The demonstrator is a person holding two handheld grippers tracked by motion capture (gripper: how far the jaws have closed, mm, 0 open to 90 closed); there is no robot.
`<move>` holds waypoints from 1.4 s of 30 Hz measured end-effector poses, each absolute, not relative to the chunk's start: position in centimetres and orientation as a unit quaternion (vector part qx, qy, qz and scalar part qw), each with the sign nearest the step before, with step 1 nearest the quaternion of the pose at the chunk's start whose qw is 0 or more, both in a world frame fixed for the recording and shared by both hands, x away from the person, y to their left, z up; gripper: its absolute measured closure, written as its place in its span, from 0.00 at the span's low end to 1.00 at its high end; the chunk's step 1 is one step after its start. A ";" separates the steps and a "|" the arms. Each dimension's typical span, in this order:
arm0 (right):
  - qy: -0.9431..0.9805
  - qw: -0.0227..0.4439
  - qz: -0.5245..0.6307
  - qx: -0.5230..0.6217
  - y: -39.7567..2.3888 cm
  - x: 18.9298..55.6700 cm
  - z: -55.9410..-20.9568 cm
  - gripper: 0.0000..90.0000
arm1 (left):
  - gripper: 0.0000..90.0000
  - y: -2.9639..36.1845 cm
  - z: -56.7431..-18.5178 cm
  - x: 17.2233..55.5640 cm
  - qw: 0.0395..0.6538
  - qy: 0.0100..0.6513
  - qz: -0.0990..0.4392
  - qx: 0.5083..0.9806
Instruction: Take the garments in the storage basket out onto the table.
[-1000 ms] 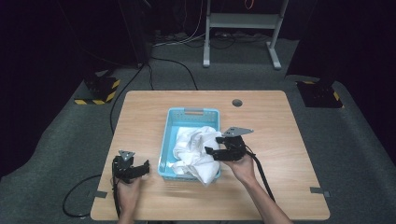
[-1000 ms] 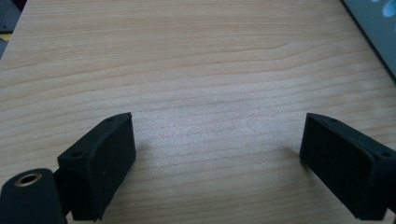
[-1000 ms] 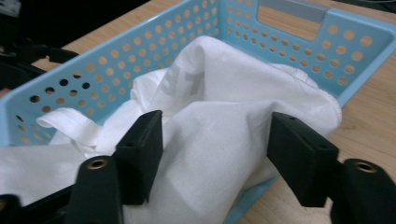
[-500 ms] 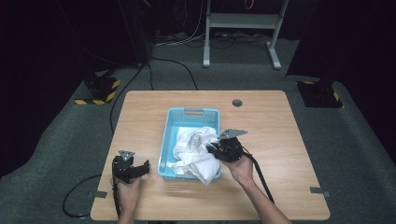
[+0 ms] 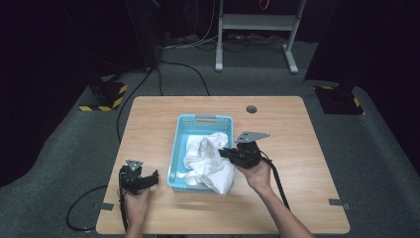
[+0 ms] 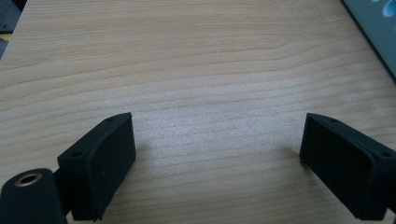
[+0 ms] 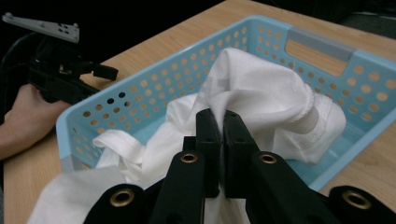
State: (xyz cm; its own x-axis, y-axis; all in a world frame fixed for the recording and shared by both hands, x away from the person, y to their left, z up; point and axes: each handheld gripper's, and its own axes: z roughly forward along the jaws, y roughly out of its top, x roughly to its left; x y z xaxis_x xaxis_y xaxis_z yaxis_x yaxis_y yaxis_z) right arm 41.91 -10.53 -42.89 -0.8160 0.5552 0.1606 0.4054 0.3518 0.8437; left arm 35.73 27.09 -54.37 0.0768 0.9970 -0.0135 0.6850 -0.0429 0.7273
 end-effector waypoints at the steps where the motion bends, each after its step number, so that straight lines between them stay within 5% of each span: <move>1: 0.818 0.077 0.490 0.291 -10.5 41.9 -42.6 0.96 | 0.12 27.1 -54.4 35.7 0.295 0.626 0.264 0.672; 42: 0.762 0.110 0.578 0.270 -10.7 42.5 -33.9 0.96 | 0.12 27.1 -54.4 35.7 0.295 0.626 0.264 0.672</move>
